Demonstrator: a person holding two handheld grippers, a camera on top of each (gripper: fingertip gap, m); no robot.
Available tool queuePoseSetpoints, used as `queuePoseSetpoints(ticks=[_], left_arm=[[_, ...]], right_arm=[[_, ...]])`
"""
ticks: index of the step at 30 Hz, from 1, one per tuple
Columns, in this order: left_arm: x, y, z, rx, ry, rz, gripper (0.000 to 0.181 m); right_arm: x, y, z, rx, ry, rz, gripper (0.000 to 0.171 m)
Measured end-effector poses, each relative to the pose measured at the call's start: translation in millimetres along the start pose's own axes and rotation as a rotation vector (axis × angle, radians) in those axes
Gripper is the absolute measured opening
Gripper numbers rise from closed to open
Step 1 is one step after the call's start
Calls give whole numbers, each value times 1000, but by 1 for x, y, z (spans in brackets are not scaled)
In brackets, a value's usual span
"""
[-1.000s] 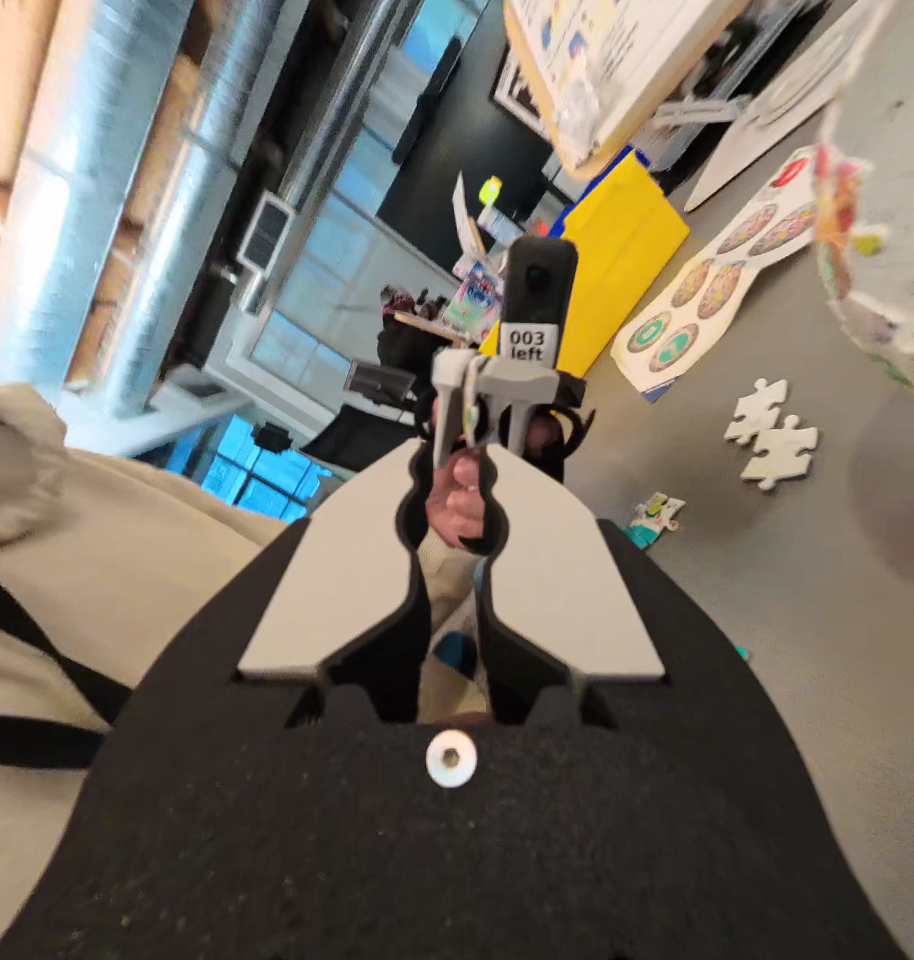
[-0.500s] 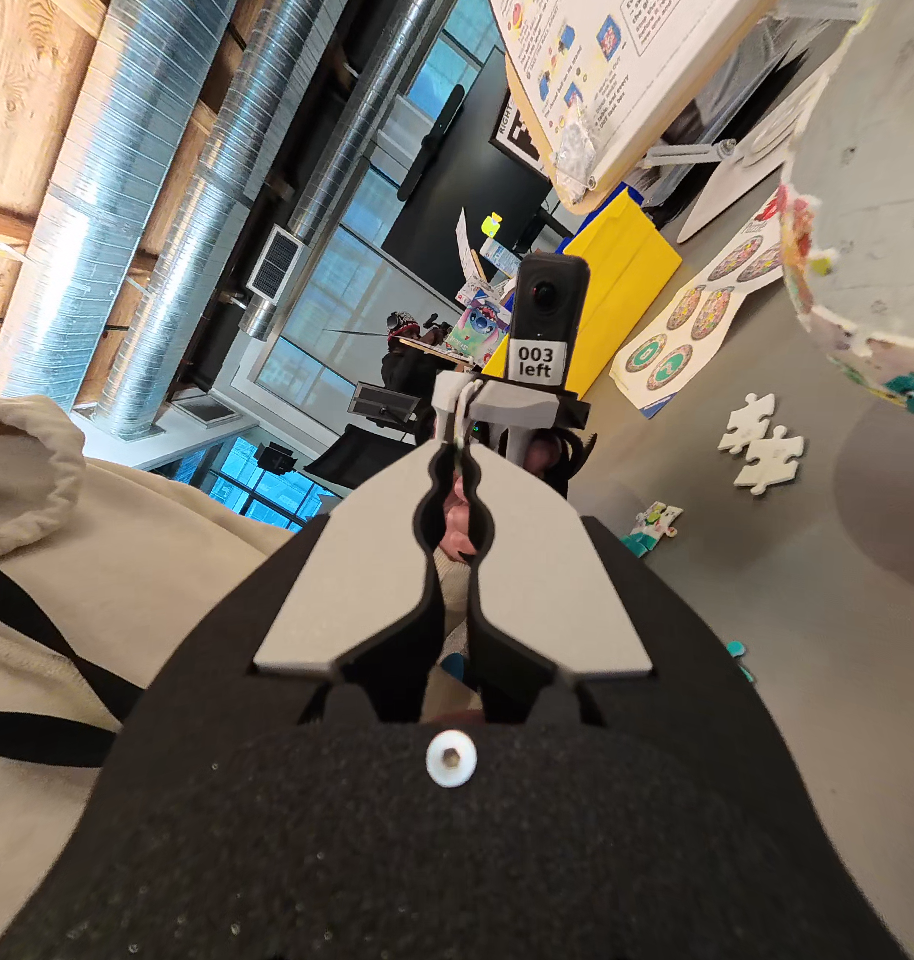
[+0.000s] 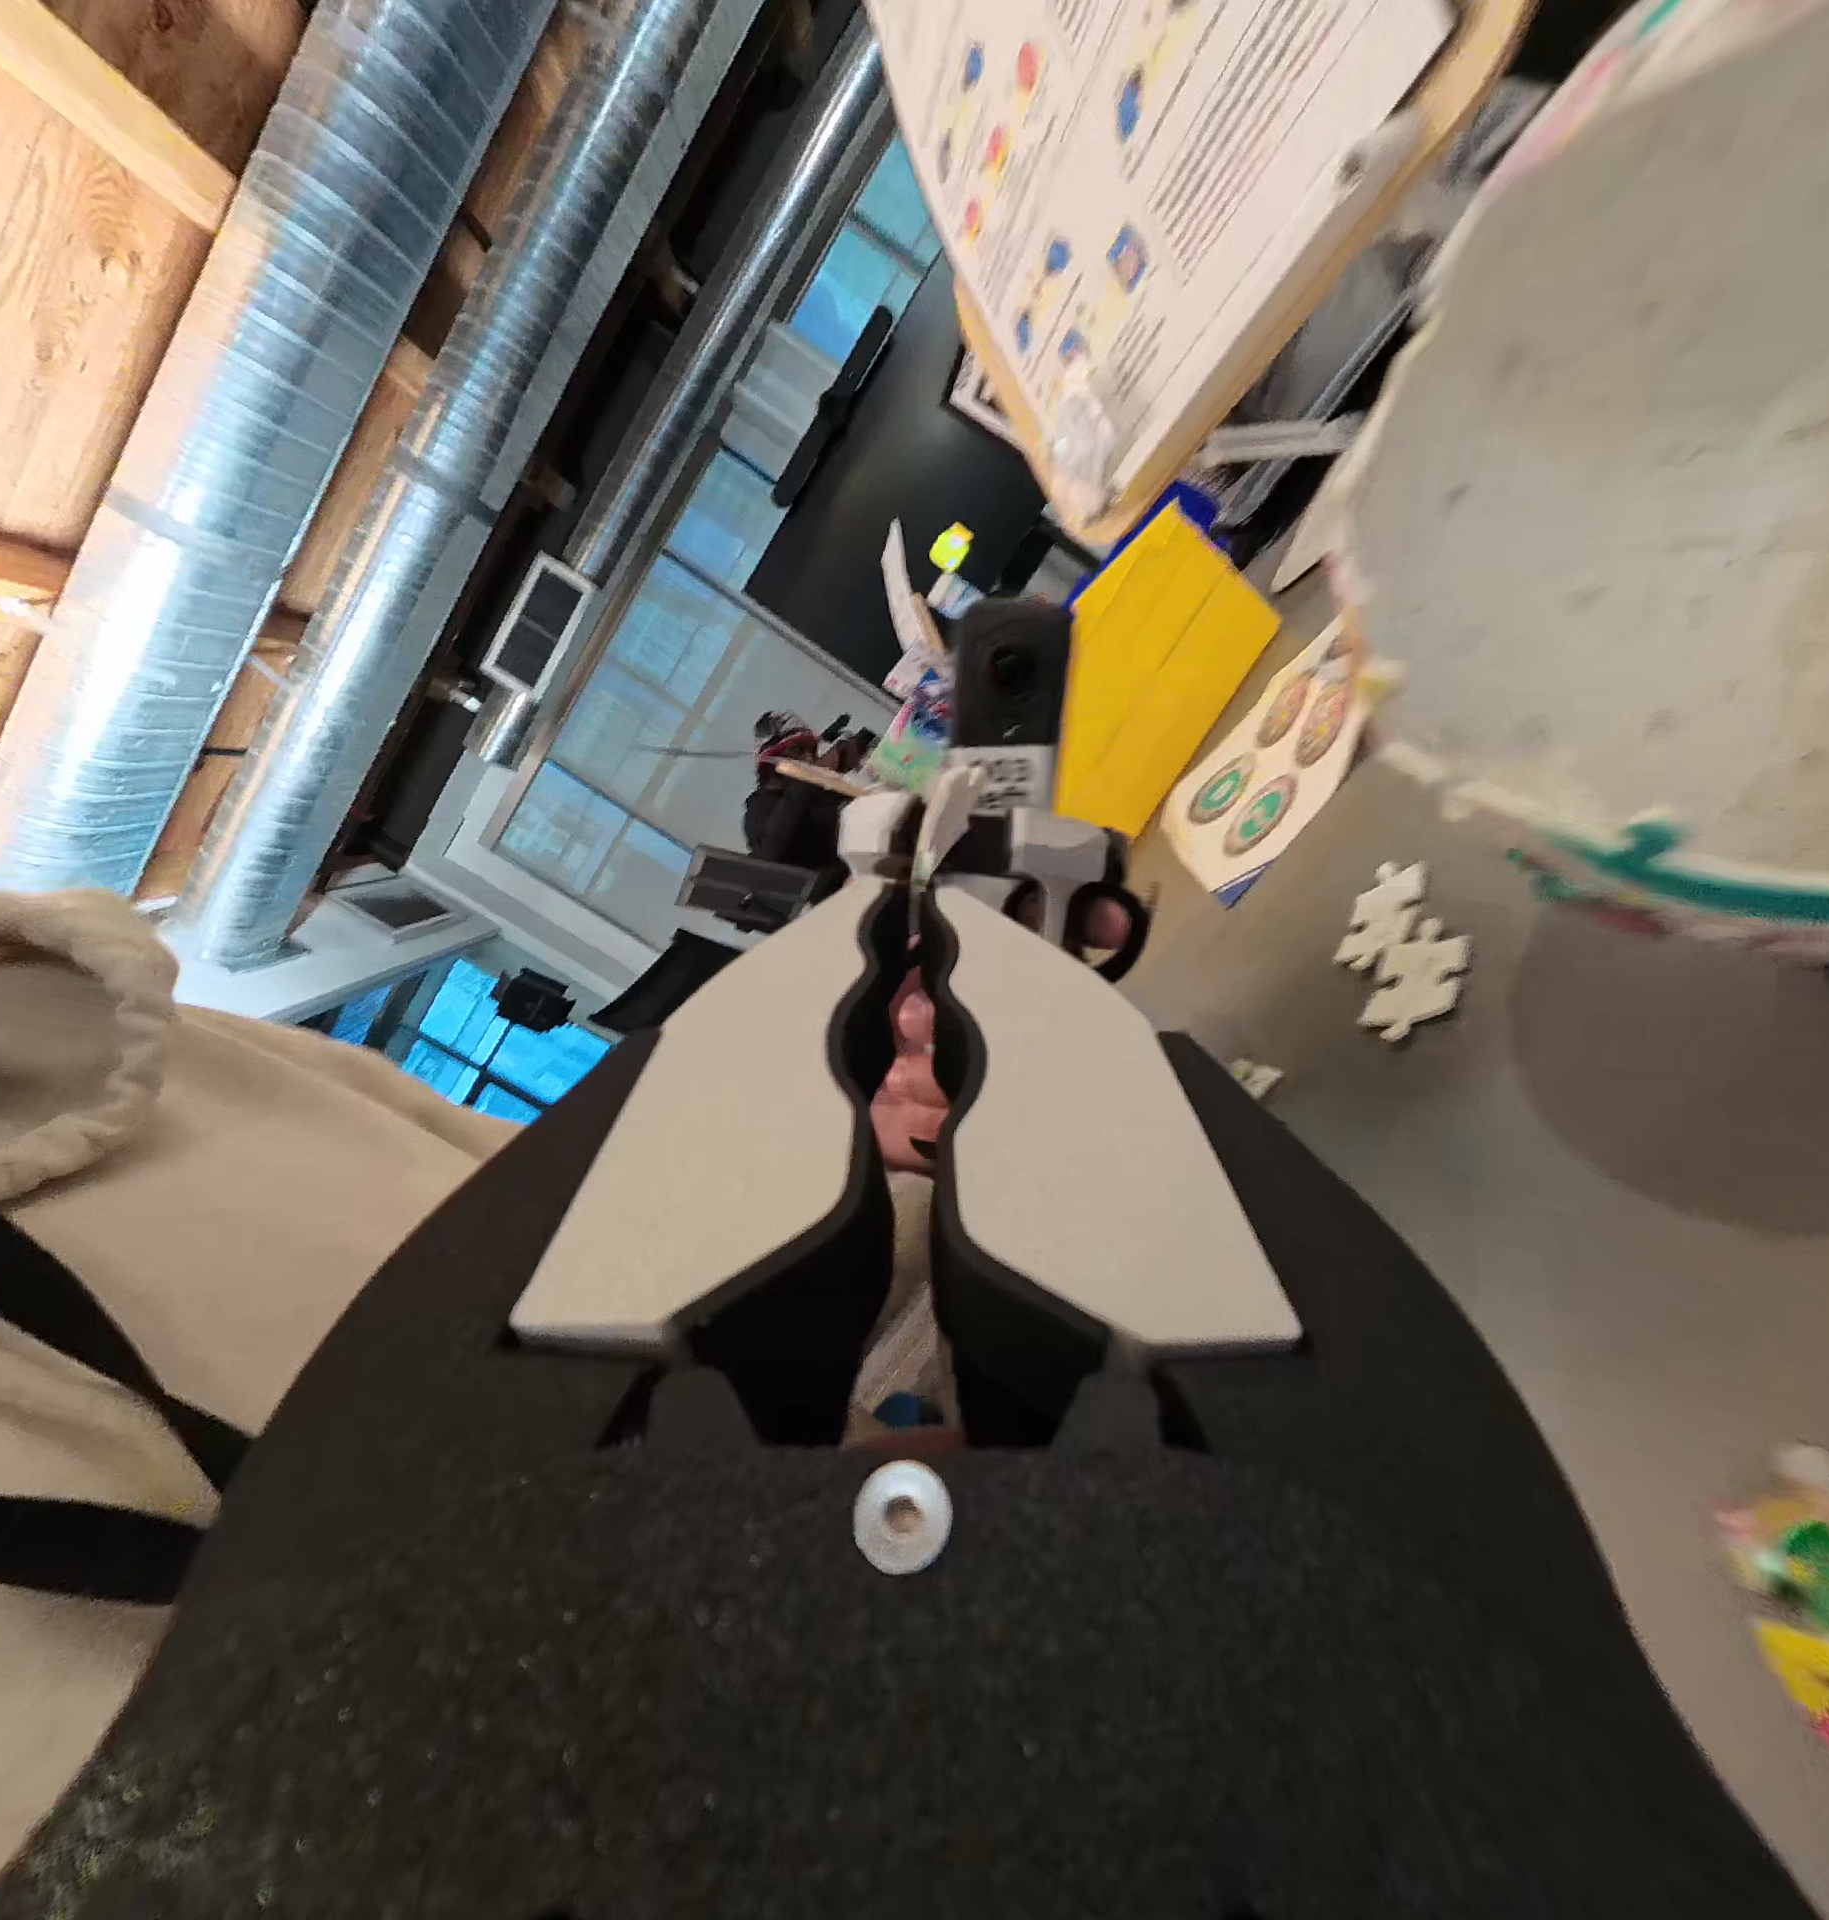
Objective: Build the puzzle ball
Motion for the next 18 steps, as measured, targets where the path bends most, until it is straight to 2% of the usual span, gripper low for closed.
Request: queuePoseSetpoints(ticks=[3,6,10,18], left_arm=[[15,-15,-9,-235,-231,-40,18],[18,-28,-4,-408,-320,-88,11],[15,-47,-11,-595,-461,-131,0],[-7,-69,-31,-691,-588,-210,0]], right_arm=[[12,-33,12,-28,71,54,2],[12,-58,22,-72,103,80,2],[-7,-64,34,-75,137,16,2],[-9,-74,51,-28,248,49,2]])
Point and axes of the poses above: each gripper's, where its closed fingertips meet, x back along the fingers, y out of its underside, z = x × y across the jaws, the point moved 2 cm from there along x, back along the fingers, and after that the axes turned 2 degrees about -x, right-handed, at the moved point
